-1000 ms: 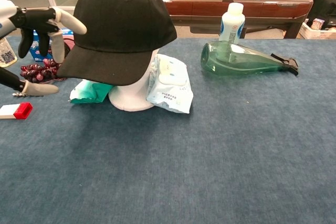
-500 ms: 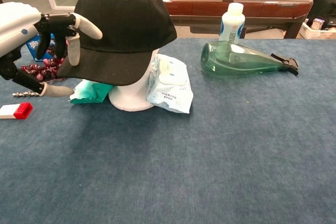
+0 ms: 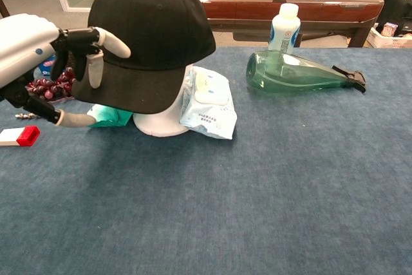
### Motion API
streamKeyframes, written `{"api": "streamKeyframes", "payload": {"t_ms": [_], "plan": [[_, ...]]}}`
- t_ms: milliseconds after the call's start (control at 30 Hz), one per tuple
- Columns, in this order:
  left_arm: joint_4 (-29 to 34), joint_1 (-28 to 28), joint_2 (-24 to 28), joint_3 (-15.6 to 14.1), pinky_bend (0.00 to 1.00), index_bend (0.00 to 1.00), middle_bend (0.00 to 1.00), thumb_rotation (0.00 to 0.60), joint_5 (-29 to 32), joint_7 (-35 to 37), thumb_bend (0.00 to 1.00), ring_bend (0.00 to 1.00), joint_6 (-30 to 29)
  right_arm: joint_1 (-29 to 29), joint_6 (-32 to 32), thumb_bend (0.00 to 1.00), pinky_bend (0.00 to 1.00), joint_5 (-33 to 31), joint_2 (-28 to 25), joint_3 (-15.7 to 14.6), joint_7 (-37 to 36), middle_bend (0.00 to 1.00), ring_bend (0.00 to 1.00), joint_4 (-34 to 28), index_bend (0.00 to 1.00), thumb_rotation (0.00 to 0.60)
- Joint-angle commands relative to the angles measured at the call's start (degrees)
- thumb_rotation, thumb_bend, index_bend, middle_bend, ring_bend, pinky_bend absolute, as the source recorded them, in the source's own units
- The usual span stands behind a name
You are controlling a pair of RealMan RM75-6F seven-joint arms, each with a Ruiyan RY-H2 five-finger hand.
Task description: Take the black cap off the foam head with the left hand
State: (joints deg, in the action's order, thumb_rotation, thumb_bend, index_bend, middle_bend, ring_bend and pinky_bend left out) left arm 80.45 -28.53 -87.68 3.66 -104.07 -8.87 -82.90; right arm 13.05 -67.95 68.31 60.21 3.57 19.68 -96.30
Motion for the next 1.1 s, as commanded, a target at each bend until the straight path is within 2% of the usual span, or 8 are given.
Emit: {"api": "streamKeyframes", "payload": {"t_ms": [33,333,667,1100], "plan": [[-0.8,0.0,-0.4,-0.2,0.63,0.27,0.53,0.6,-0.1,0.3,0.0,0.53,-0.5,0.1,0.1,0.33,0.4,0.0,0.3,-0.2,0.5,0.39,0.34,0.1,0.49,0.6],[-6.6,0.2,-3.4,-0.1,0.63,0.27,0.53,0.6,-3.6,-0.5,0.0,0.53,-6.4,0.1,-0.5,0.33,0.4,0.7,0.8,-0.8,1.4,0.39,0.34,-0.1,0.49,0.6],[-10.1,-0.3,-5.5,-0.6,0.63,0.27,0.53,0.6,-4.4,-0.7,0.0,0.53,-7.5,0.1,-0.7,0.33,0.4,0.8,0.8,-0.9,1.2,0.39,0.34,-0.2,0.49,0.6],[-16.1,-2.0,-9.7,0.7,0.63,0.27,0.54,0.6,-4.3,0.2,0.0,0.53,-10.0,0.2,-0.7,0.33,0.4,0.6,0.7,-0.9,1.0,0.39,0.34,-0.2,0.49,0.6]]}}
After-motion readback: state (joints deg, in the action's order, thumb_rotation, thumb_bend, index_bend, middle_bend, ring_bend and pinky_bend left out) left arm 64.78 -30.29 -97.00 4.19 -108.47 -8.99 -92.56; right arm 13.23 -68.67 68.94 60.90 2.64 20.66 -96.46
